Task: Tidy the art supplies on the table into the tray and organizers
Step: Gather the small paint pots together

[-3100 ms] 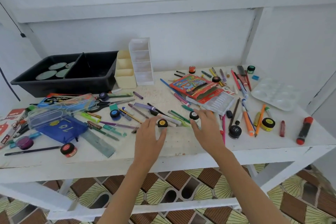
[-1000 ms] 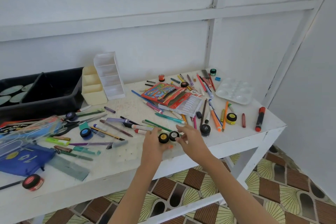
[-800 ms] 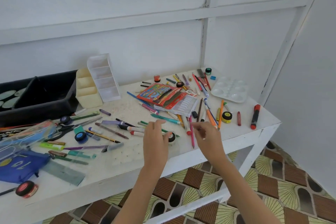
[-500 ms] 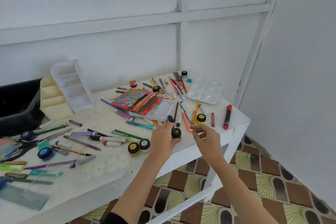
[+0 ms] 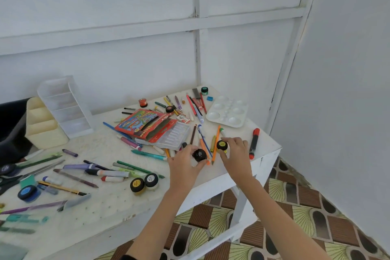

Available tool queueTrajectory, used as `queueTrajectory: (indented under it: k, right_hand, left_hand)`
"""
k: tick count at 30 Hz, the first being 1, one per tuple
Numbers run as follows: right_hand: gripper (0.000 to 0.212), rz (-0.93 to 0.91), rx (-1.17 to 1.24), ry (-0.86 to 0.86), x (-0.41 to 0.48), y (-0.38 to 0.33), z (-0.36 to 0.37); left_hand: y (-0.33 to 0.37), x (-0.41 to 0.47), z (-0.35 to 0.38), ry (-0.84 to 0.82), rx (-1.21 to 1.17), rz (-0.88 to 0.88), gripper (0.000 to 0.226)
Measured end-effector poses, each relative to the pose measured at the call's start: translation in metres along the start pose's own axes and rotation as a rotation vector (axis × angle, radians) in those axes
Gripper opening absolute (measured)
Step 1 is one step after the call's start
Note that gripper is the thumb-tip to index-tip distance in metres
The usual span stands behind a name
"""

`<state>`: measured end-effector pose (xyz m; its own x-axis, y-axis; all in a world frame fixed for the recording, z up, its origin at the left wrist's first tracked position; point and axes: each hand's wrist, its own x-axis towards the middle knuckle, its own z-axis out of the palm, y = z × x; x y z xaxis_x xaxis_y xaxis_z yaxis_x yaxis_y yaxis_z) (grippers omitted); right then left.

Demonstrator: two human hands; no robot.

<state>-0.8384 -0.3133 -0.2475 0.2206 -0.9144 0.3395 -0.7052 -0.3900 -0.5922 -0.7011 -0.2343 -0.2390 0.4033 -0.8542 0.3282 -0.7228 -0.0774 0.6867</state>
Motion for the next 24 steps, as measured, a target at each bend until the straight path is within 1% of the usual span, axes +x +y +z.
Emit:
queueTrajectory:
  k: [2, 3, 5, 7, 8, 10, 12, 13, 15, 18, 21, 24]
  right_hand:
    - [0.046, -0.051, -0.156, 0.002, 0.007, 0.004, 0.002]
    - [0.048, -0.057, -0.228, -0.027, 0.01, 0.005, 0.004]
    - [0.045, -0.054, -0.364, -0.104, 0.013, 0.006, 0.004]
    - [0.039, -0.058, -0.398, -0.098, 0.015, 0.004, 0.004]
    - [0.036, -0.059, -0.355, -0.058, 0.014, 0.002, 0.004]
    - [0.033, -0.064, -0.192, 0.06, 0.009, -0.006, 0.007]
    - [0.03, -0.092, -0.019, 0.11, 0.0, -0.021, 0.009]
    - [0.027, -0.113, 0.068, 0.092, -0.005, -0.032, 0.009]
    - [0.025, -0.158, 0.233, 0.004, -0.02, -0.052, 0.011]
    - [0.027, -0.216, 0.436, -0.123, -0.045, -0.074, 0.017]
    - [0.029, -0.221, 0.501, -0.215, -0.068, -0.089, 0.022]
    - [0.029, -0.258, 0.508, -0.243, -0.083, -0.096, 0.027]
  left_hand:
    - [0.004, -0.001, -0.001, 0.031, -0.029, -0.005, 0.036]
    - [0.006, -0.002, -0.002, 0.044, -0.045, -0.007, 0.037]
    - [0.007, -0.006, -0.007, 0.065, -0.05, -0.004, 0.041]
    - [0.005, -0.011, -0.016, 0.096, -0.023, 0.004, 0.043]
    - [0.003, -0.013, -0.021, 0.118, -0.007, 0.011, 0.042]
    - [0.0, -0.019, -0.033, 0.171, 0.025, 0.021, 0.039]
    - [-0.001, -0.026, -0.044, 0.221, 0.048, 0.007, 0.036]
    - [-0.004, -0.03, -0.05, 0.239, 0.065, -0.005, 0.036]
    - [-0.011, -0.039, -0.06, 0.253, 0.098, -0.021, 0.038]
    - [-0.026, -0.057, -0.075, 0.299, 0.14, -0.05, 0.036]
    - [-0.037, -0.079, -0.089, 0.337, 0.161, -0.117, 0.038]
    - [-0.047, -0.098, -0.099, 0.353, 0.162, -0.146, 0.039]
